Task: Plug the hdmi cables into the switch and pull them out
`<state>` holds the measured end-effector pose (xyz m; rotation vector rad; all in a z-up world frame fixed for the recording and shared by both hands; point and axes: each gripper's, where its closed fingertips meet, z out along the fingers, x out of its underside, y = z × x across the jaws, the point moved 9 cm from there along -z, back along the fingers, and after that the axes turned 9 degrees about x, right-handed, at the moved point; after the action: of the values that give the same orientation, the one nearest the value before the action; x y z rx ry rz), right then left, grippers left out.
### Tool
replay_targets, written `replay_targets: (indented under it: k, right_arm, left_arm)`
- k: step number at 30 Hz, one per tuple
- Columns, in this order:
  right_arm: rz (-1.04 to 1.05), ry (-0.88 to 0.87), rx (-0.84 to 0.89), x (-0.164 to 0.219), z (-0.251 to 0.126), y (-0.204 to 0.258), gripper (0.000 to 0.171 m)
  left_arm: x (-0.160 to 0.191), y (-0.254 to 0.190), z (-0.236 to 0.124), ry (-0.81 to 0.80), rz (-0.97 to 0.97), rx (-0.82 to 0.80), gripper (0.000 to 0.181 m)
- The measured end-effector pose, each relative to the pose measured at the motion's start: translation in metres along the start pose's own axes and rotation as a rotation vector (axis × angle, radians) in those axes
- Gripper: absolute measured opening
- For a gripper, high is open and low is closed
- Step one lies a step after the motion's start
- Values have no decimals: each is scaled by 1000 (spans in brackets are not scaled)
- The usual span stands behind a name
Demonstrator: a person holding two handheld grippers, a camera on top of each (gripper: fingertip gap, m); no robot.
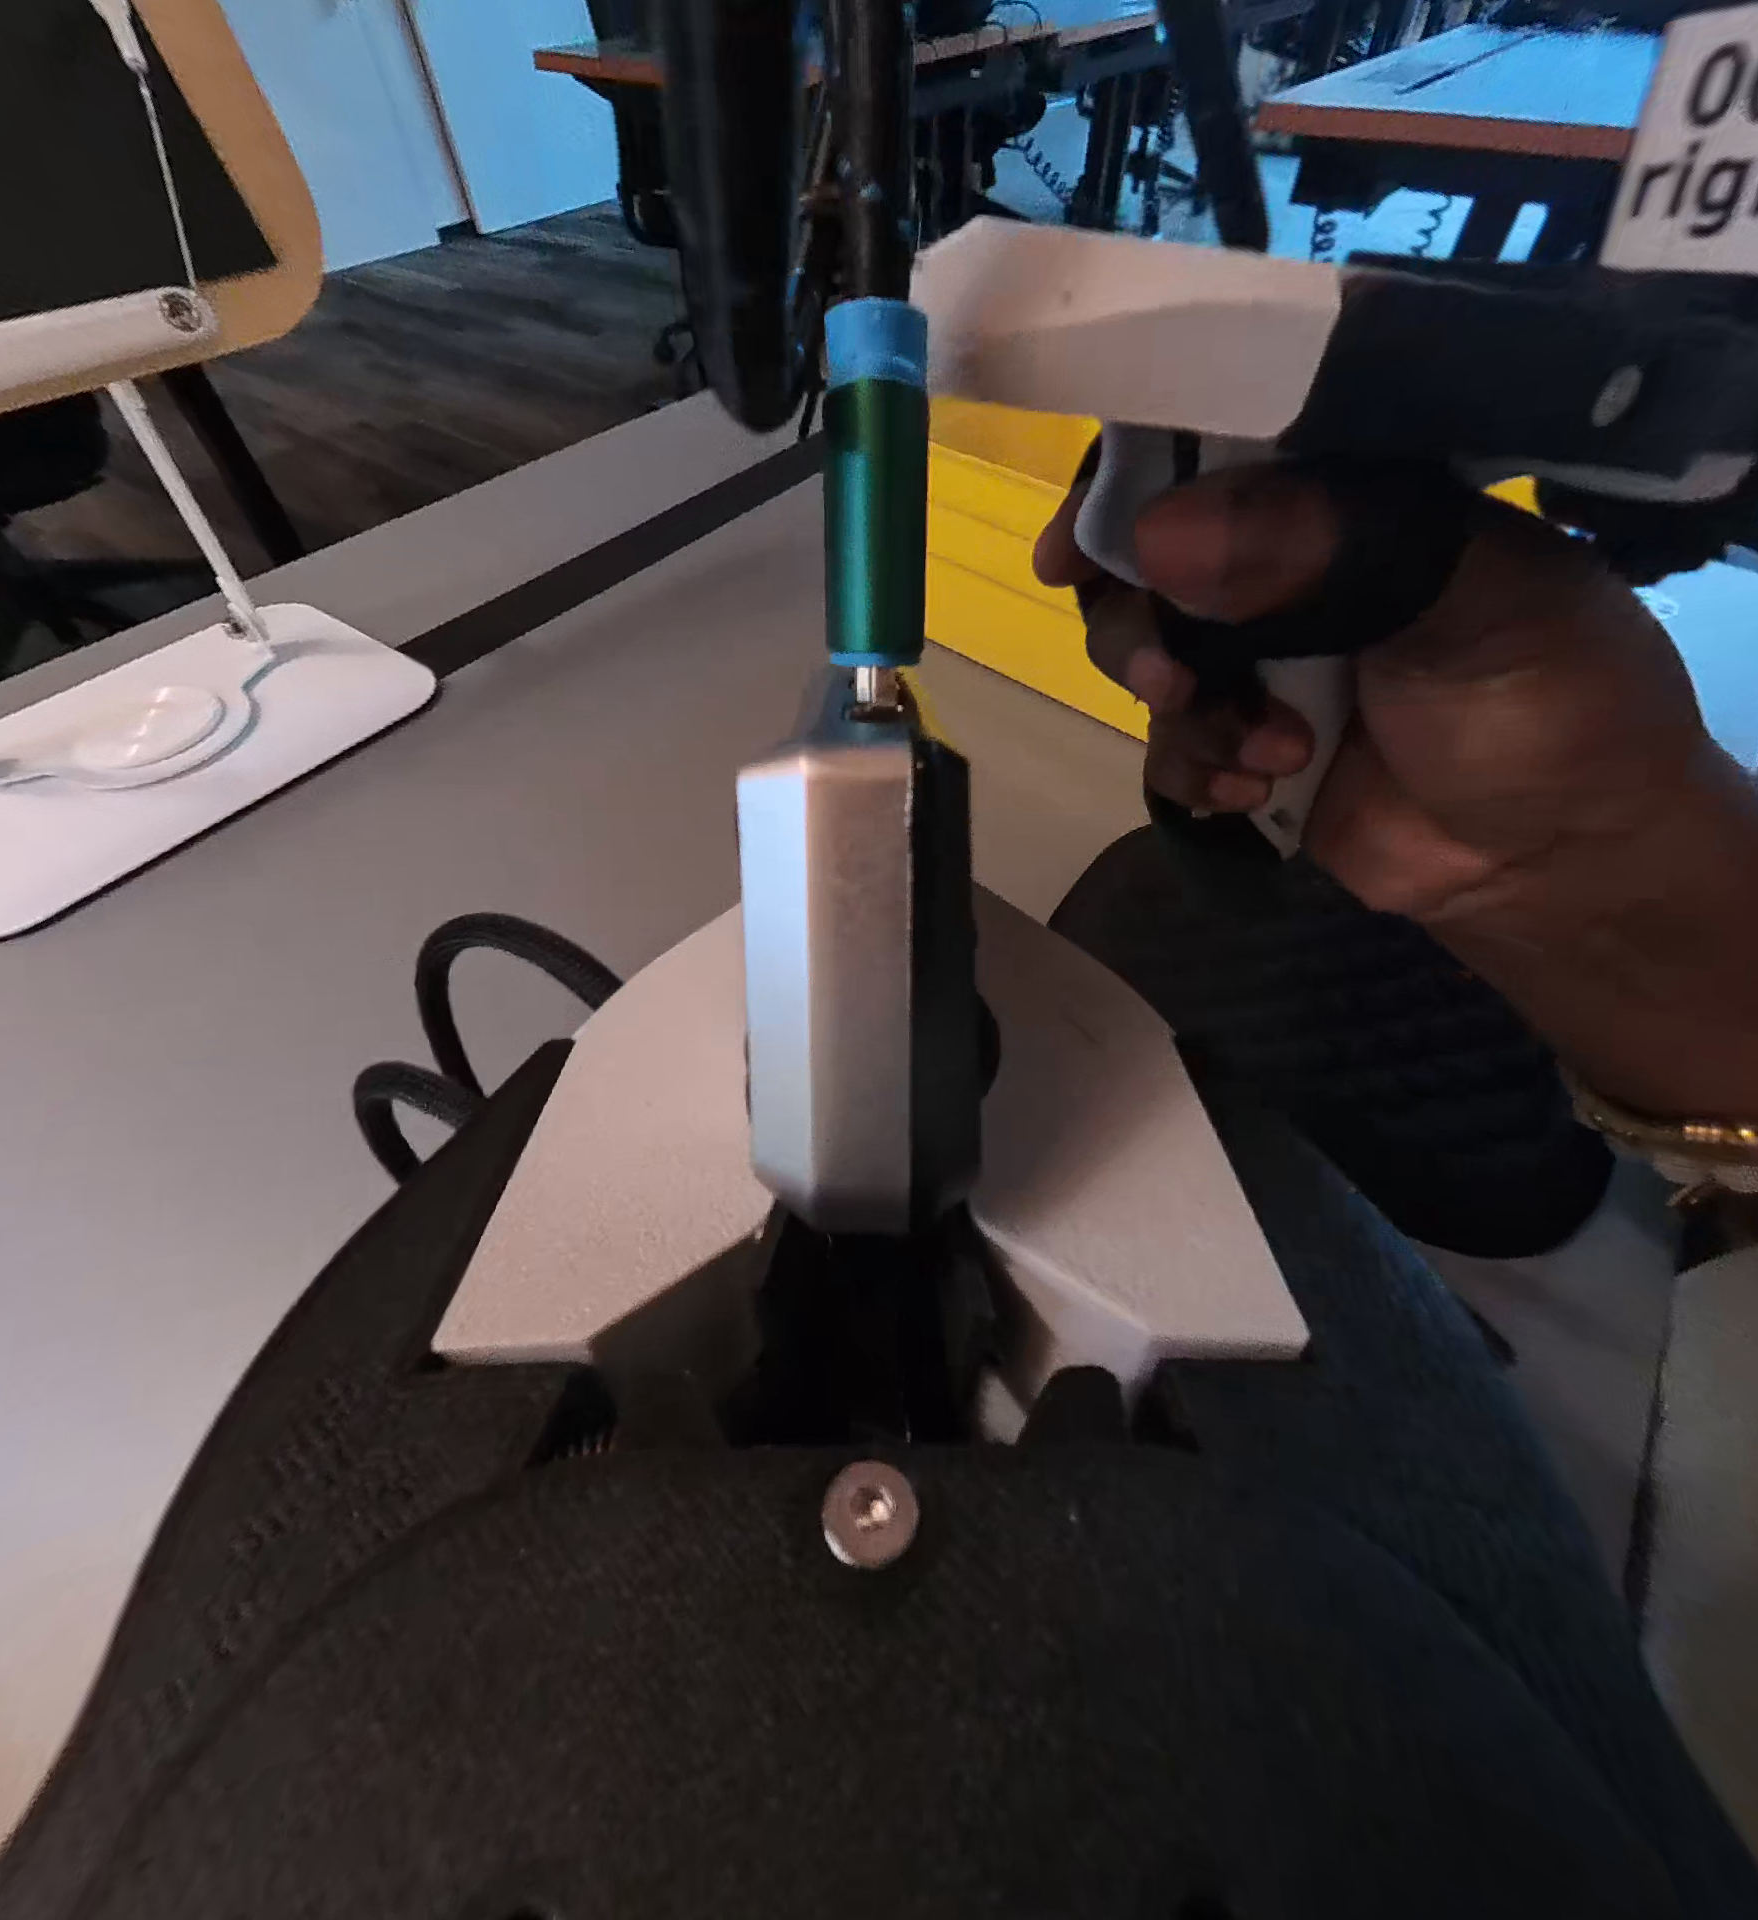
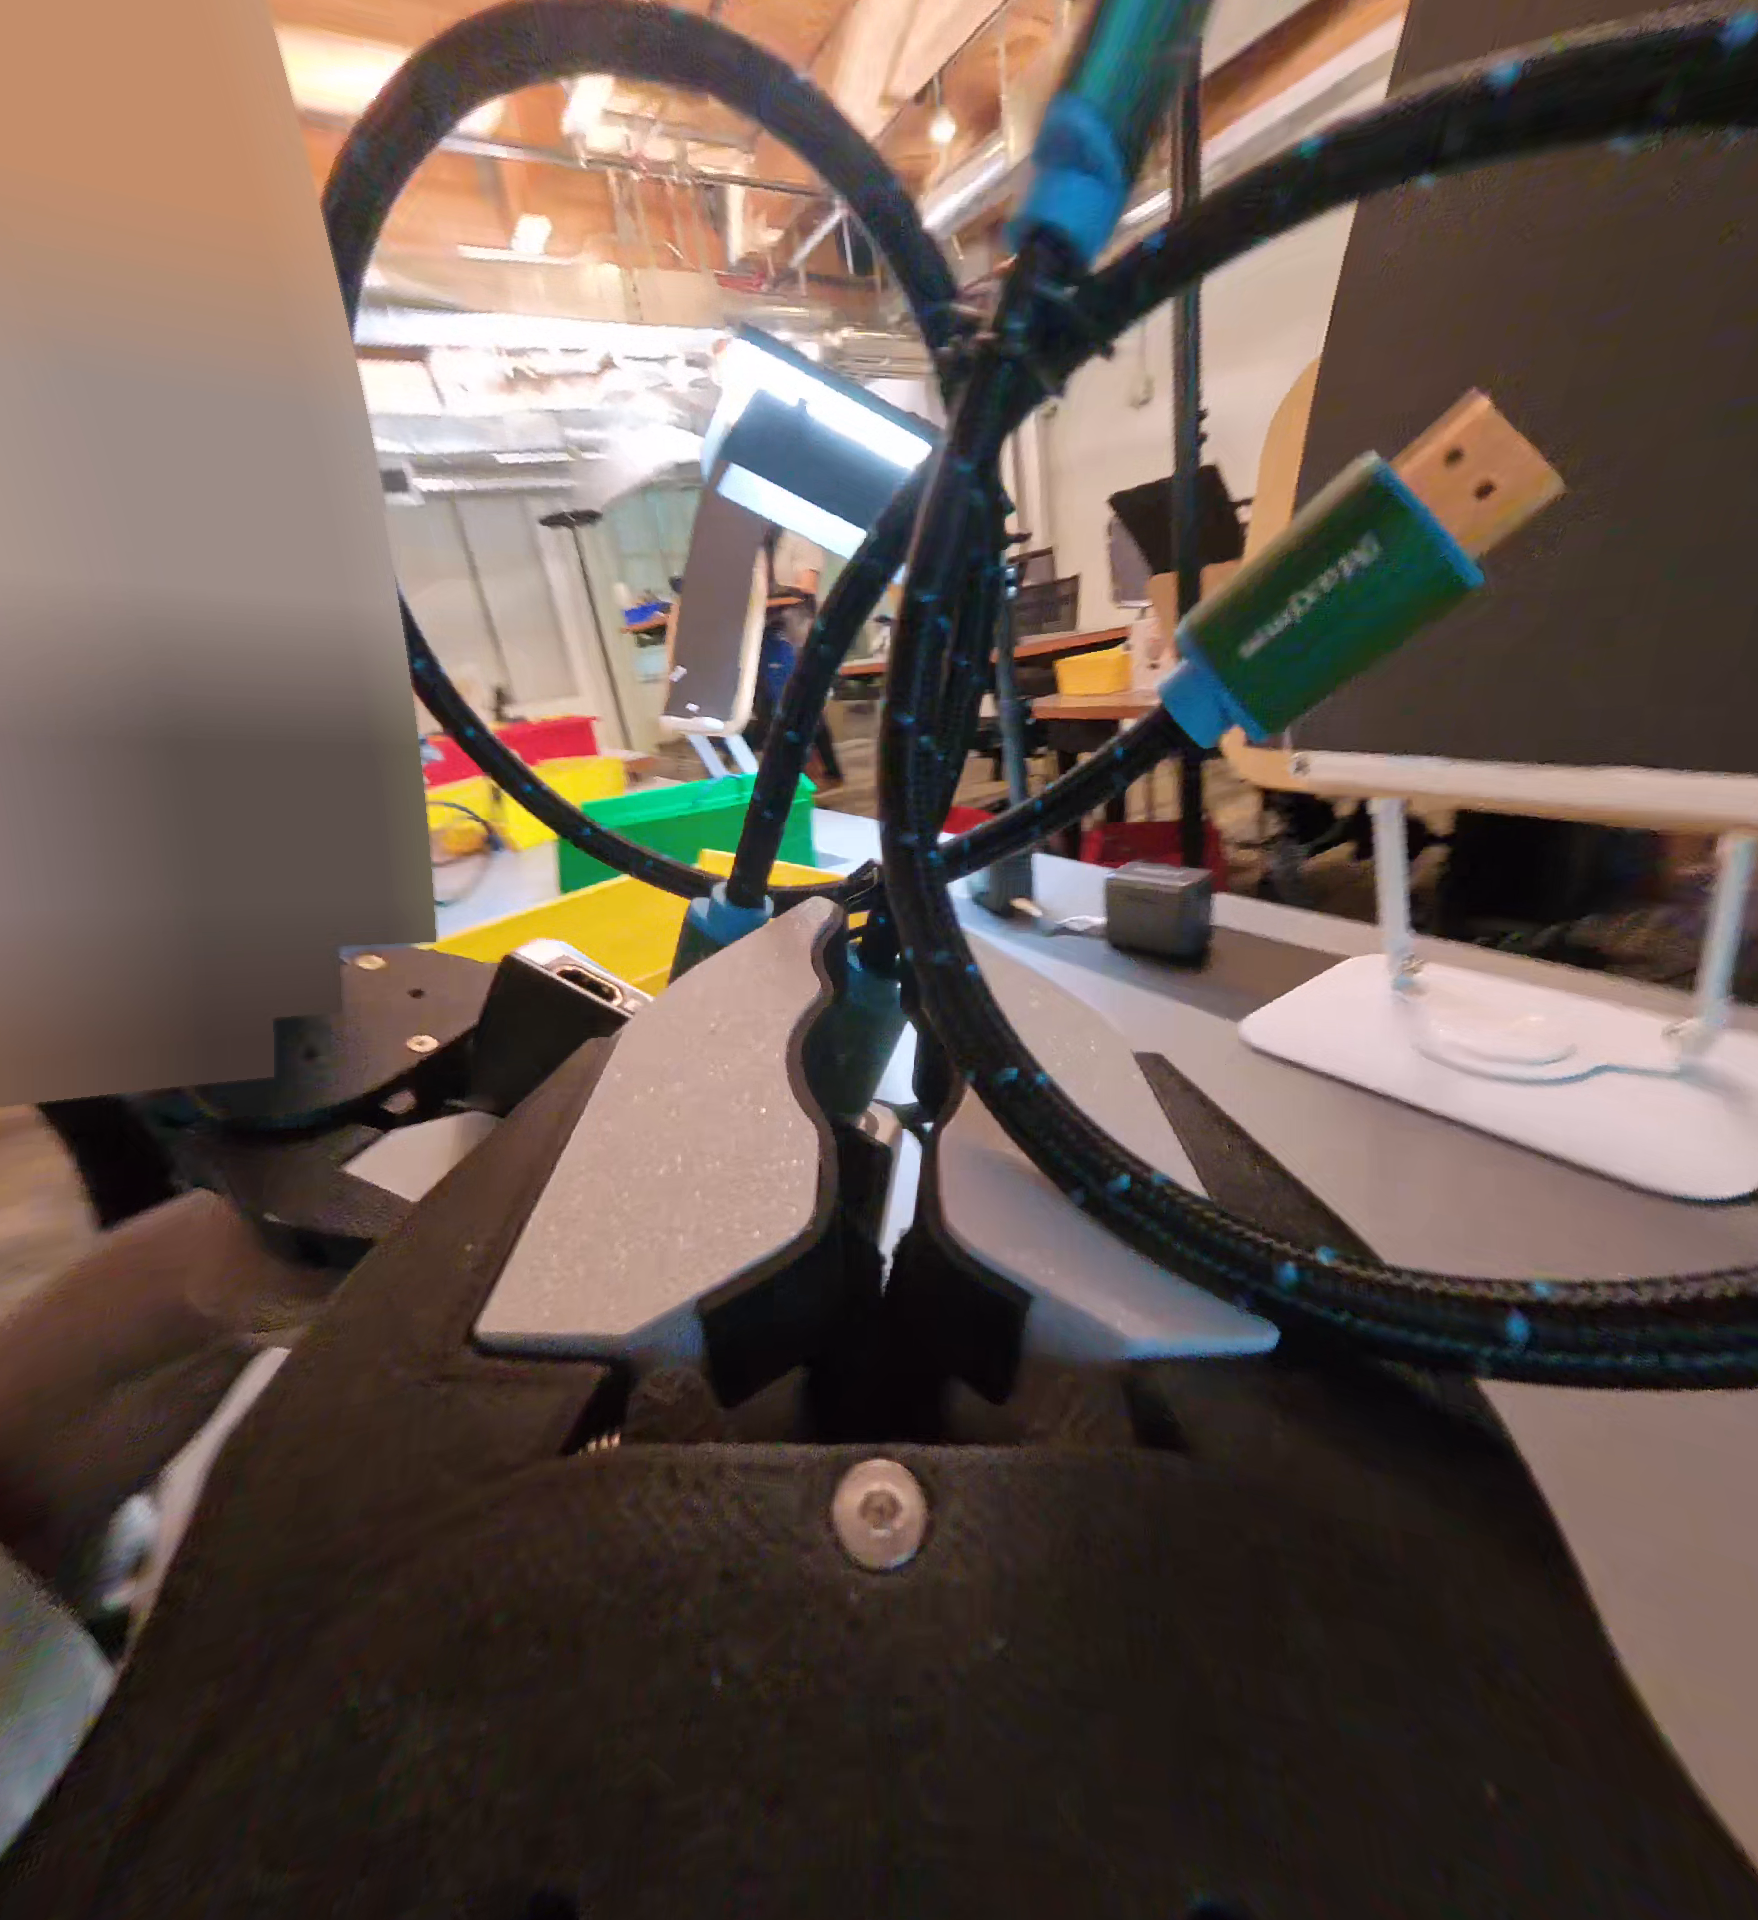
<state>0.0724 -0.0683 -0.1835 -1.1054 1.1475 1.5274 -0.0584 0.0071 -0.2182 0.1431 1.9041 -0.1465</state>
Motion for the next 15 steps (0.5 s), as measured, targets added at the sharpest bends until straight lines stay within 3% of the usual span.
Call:
replay_targets:
  k: [3,6,9,11,13,15]
  right_arm:
    - [94,-10,-51,2,-2,-5,4]
    - [39,-23,-51,-4,1,-2,4]
    - [-256,46,86,-2,4,10,6]
    - [-326,42,111,-4,4,15,6]
    - [-212,-76,132,-14,0,6,4]
    - [-195,-172,211,-43,-20,-23,6]
  left_arm:
    - [4,0,0,-15,-25,37,24]
    - [-1,-1,-3,-36,-21,34,24]
    - [7,8,-3,8,-38,10,24]
    - [9,5,1,11,-34,9,25]
    - [22,0,7,167,6,6,24]
    - [42,-8,12,161,-29,72,25]
